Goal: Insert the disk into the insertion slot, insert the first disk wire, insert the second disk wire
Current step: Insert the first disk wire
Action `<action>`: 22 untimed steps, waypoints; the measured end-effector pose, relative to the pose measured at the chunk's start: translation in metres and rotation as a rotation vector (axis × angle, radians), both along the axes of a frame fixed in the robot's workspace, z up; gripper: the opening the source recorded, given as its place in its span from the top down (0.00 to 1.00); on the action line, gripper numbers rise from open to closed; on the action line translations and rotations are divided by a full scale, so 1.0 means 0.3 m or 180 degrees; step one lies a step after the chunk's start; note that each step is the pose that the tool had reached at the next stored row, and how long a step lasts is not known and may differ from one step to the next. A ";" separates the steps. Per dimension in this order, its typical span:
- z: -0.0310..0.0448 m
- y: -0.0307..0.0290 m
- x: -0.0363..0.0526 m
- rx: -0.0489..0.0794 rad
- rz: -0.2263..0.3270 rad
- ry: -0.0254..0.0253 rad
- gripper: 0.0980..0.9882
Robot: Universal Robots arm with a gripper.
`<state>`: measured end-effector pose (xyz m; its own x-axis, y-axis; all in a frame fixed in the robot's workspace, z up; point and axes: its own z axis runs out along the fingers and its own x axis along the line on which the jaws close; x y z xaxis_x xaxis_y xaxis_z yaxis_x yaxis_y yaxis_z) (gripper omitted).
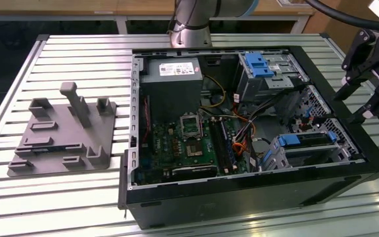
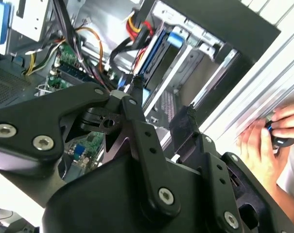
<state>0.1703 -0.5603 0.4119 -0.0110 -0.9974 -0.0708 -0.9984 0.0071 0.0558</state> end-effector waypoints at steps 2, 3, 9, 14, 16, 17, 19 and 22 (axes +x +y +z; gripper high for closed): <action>-0.004 0.006 0.016 -0.0013 0.0000 0.0001 0.55; -0.006 0.013 0.021 -0.0033 0.0000 0.0001 0.55; -0.018 0.074 0.032 -0.0234 0.0000 0.0001 0.55; -0.027 0.117 0.032 -0.0424 -0.0011 -0.0004 0.55; -0.033 0.118 0.032 -0.0425 -0.0068 -0.0002 0.55; -0.035 0.118 0.032 -0.0426 -0.0108 0.0000 0.55; -0.042 0.119 0.032 -0.0426 -0.0178 0.0005 0.55; -0.059 0.144 0.033 -0.0433 -0.0193 0.0006 0.55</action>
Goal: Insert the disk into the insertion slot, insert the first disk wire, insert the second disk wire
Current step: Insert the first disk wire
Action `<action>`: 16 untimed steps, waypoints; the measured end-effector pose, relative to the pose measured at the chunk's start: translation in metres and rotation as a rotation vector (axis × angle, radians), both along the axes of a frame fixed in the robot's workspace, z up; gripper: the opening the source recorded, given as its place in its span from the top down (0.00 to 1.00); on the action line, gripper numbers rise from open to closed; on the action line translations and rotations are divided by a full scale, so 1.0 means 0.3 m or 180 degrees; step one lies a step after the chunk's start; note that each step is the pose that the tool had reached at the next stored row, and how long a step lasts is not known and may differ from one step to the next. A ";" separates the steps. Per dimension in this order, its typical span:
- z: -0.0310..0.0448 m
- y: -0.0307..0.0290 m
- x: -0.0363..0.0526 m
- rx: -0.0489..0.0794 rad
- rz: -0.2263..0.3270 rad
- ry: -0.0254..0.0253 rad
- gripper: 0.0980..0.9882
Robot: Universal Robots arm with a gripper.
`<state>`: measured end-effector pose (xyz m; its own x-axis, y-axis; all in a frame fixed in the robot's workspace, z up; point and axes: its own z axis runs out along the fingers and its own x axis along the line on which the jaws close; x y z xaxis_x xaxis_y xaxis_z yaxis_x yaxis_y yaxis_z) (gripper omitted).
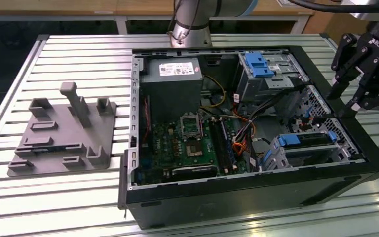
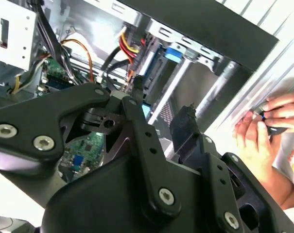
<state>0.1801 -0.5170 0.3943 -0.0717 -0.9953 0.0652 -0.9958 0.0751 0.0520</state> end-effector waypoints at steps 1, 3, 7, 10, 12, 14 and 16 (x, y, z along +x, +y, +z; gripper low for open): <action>-0.004 0.015 0.000 -0.0008 0.0000 0.0000 0.55; -0.013 0.045 0.000 -0.0029 0.0000 0.0000 0.55; -0.026 0.103 0.000 -0.0095 0.0000 0.0000 0.55; -0.032 0.128 0.000 -0.0209 0.0000 0.0000 0.55; -0.035 0.129 0.000 -0.0273 -0.0001 0.0000 0.55; -0.035 0.129 0.000 -0.0278 -0.0001 0.0001 0.55; -0.035 0.129 0.000 -0.0280 -0.0001 0.0001 0.55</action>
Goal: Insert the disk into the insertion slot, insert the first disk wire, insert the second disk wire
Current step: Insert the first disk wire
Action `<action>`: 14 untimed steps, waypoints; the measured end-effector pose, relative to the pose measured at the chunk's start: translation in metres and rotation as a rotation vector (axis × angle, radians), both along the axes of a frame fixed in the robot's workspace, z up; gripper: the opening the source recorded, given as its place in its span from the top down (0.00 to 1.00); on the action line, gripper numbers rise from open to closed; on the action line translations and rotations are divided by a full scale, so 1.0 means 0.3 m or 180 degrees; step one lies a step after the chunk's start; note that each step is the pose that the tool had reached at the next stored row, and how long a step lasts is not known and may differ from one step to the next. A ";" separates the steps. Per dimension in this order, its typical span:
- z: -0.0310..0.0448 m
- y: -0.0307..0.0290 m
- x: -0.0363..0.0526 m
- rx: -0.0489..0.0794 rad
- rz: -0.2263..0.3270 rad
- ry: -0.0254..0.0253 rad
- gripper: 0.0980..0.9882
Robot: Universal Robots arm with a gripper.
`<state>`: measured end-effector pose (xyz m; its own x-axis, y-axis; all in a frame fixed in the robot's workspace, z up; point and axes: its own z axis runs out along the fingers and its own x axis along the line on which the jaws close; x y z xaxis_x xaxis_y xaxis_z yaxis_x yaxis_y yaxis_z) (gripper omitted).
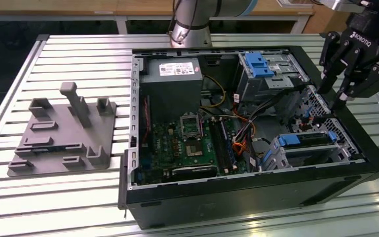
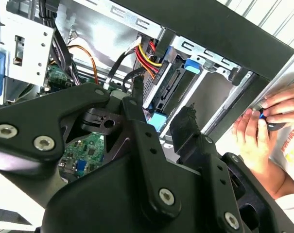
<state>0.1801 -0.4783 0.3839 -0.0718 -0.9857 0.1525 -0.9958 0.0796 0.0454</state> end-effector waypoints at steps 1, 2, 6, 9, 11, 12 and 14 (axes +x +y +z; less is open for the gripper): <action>-0.001 0.000 0.001 -0.0007 0.0001 0.0001 0.55; -0.002 0.000 0.003 -0.0012 0.0009 0.0004 0.55; -0.014 0.000 0.005 -0.0019 0.0146 0.0007 0.55; -0.027 0.000 0.005 -0.0028 0.0217 0.0007 0.55; -0.036 0.000 0.005 -0.0033 0.0217 0.0007 0.55; -0.041 0.000 0.005 -0.0033 0.0217 0.0007 0.55; -0.049 0.000 0.009 -0.0033 0.0217 0.0007 0.55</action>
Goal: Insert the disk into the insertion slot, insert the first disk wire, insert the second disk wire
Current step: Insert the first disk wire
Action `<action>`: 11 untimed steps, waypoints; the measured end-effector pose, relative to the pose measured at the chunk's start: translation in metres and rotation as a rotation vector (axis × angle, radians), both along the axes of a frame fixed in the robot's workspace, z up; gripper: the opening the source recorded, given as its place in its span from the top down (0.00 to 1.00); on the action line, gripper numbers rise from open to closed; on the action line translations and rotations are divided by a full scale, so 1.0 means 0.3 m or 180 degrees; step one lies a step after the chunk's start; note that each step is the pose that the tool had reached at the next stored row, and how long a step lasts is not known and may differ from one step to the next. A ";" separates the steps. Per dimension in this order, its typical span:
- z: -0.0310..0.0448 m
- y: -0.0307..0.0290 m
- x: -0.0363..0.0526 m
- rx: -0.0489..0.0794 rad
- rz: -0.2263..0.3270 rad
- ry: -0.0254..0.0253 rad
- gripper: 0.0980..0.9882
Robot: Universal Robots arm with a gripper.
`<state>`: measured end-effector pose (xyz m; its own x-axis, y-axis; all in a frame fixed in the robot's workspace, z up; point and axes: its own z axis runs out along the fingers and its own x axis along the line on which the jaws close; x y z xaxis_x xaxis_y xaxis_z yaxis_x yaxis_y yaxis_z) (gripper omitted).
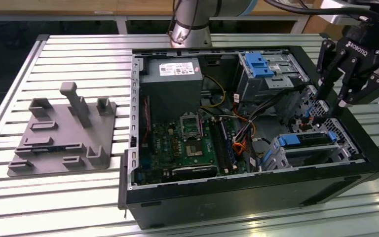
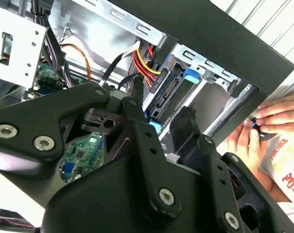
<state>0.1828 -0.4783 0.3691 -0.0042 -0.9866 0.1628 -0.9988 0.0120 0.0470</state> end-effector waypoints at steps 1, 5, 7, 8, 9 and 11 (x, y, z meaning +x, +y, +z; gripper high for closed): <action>-0.004 0.000 0.003 0.0000 0.0000 0.0000 0.55; -0.024 0.000 0.012 -0.0001 0.0000 0.0000 0.55; -0.035 0.000 0.012 0.0000 0.0000 0.0000 0.55; -0.039 0.000 0.012 -0.0001 0.0000 0.0000 0.55; -0.042 0.000 0.012 -0.0001 0.0000 0.0000 0.57; -0.044 0.000 0.012 0.0005 0.0000 0.0000 0.65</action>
